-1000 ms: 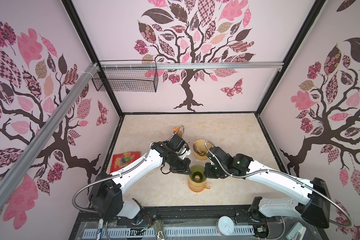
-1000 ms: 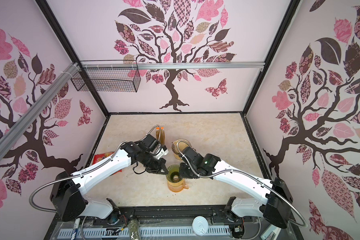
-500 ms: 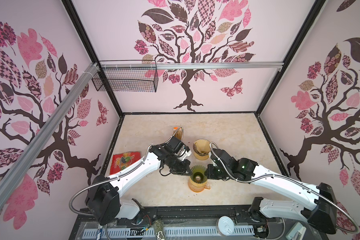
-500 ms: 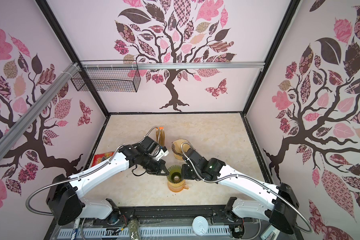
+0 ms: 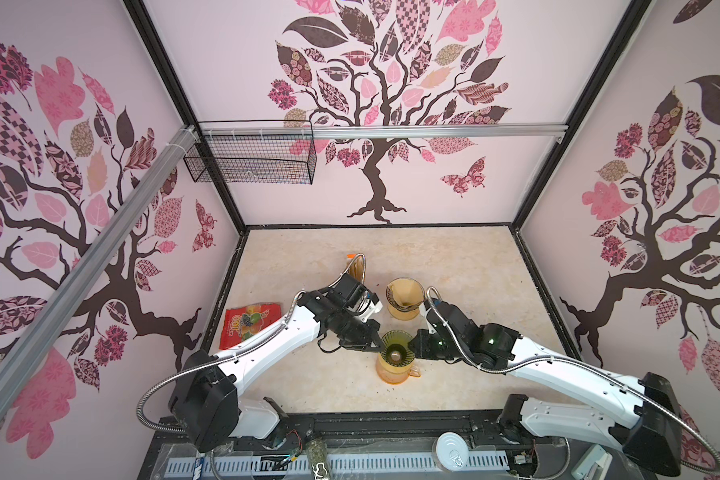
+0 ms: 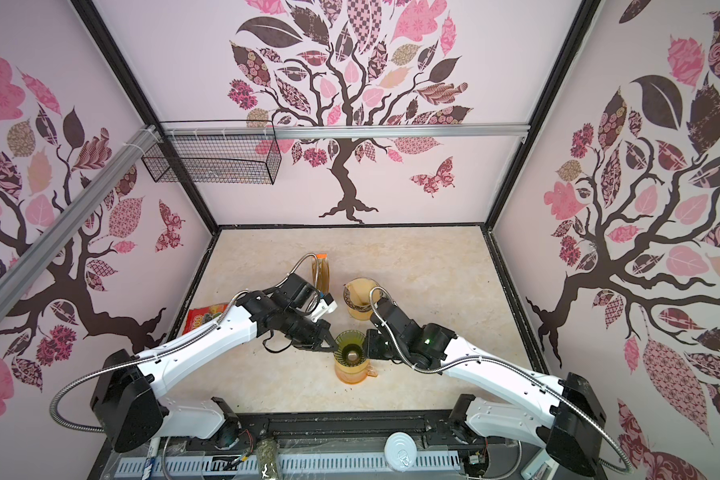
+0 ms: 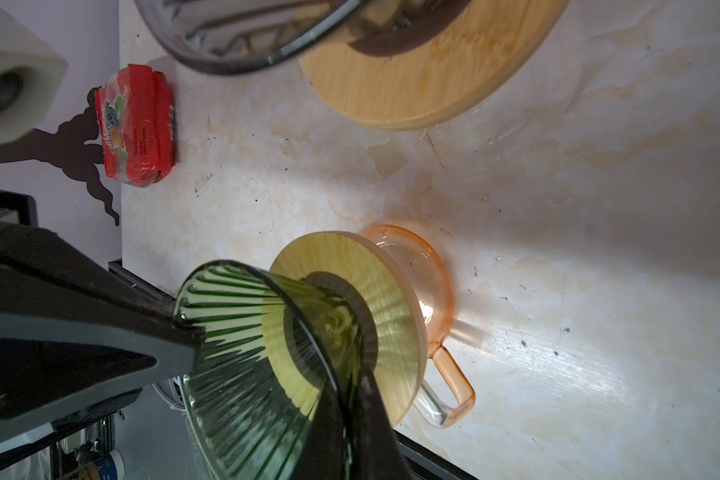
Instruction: Place the coffee filter in the dripper
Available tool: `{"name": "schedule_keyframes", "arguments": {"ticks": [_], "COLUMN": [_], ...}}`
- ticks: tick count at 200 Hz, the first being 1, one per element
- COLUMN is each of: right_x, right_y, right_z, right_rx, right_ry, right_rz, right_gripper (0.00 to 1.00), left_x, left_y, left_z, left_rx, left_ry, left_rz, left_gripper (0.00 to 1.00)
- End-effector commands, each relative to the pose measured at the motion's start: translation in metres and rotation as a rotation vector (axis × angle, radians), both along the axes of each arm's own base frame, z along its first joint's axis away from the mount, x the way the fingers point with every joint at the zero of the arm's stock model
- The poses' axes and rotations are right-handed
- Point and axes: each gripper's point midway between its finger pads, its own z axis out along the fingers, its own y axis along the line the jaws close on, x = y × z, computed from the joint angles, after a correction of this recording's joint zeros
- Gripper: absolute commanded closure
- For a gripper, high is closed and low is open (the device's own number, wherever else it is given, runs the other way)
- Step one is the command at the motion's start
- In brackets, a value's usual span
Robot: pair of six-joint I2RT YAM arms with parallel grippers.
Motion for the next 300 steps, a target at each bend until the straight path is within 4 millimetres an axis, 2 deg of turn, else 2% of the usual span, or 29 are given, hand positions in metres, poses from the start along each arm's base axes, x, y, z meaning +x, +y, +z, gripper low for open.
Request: {"name": "schedule_keyframes", "arguments": {"ticks": [1, 27, 65, 80, 110, 145, 240, 300], "right_x": [-0.042, -0.037, -0.024, -0.022, -0.015, -0.016, -0.008, -0.002], "right_y": [-0.021, -0.018, -0.022, -0.023, -0.038, -0.048, -0.032, -0.03], "right_z": [-0.081, -0.066, -0.042, -0.037, -0.032, -0.026, 0.004, 0.015], "right_rx": [-0.17, -0.165, -0.222, -0.22, -0.21, -0.202, -0.126, -0.132], "right_ry": [0.191, 0.167, 0.139, 0.138, 0.149, 0.148, 0.119, 0.102], "right_rz": [0.097, 0.092, 0.053, 0.042, -0.015, -0.032, -0.023, -0.034], "right_gripper": [1.0, 1.0, 1.0, 1.0, 0.99, 0.98, 0.88, 0.86], "left_x": [-0.033, -0.031, -0.017, -0.013, -0.01, -0.005, 0.005, 0.014], "left_y": [0.043, 0.039, 0.025, 0.02, 0.013, 0.006, -0.001, -0.005], "left_z": [-0.092, -0.083, -0.06, -0.058, -0.06, -0.051, -0.012, 0.009], "left_rx": [0.317, 0.294, 0.252, 0.246, 0.234, 0.206, 0.146, 0.126], "left_ry": [0.103, 0.096, 0.06, 0.06, 0.074, 0.067, 0.003, -0.038], "left_rz": [-0.081, -0.079, -0.059, -0.059, -0.058, -0.054, -0.006, 0.02], "left_gripper": [1.0, 1.0, 1.0, 1.0, 1.0, 1.0, 1.0, 1.0]}}
